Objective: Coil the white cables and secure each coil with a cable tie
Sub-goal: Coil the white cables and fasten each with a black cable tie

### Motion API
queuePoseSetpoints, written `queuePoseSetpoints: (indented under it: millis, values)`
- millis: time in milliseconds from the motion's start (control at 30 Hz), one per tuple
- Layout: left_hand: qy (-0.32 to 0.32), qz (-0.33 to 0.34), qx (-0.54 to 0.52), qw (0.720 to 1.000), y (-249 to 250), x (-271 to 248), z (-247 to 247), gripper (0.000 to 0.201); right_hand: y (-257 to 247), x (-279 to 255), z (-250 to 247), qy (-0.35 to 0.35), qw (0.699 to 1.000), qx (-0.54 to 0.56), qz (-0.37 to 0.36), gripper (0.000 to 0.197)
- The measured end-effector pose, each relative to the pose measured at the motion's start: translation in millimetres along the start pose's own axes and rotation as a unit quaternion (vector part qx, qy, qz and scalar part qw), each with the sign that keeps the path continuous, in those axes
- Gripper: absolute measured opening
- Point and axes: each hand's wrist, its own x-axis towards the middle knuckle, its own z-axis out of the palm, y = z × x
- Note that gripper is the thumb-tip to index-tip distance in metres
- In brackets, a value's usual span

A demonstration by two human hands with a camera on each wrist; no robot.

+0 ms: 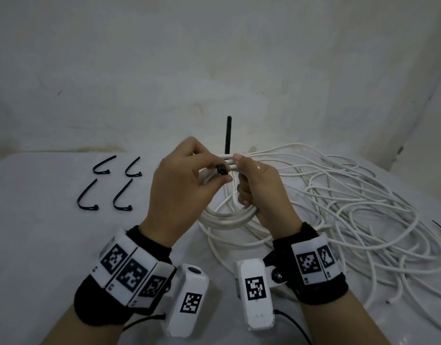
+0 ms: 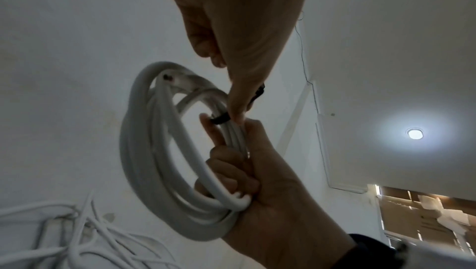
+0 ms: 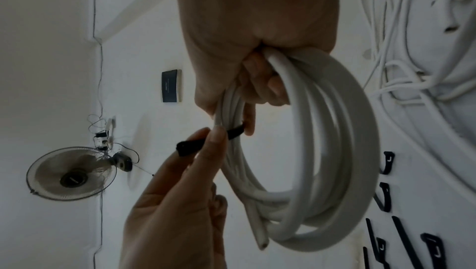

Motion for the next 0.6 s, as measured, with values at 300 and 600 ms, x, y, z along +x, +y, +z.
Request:
queuePoseSetpoints:
  millis: [300, 600]
  values:
    - [-0.049, -0.194, -0.181, 0.963, -12, -5, 9, 0.035, 0, -5, 9, 0.002, 0.999, -0.016, -0.029, 0.044]
    - [-0.023, -0.236, -0.29, 0.927, -11, -6, 11, 0.026, 1, -8, 12, 0.005, 1.0, -0.019, -0.018, 0.036]
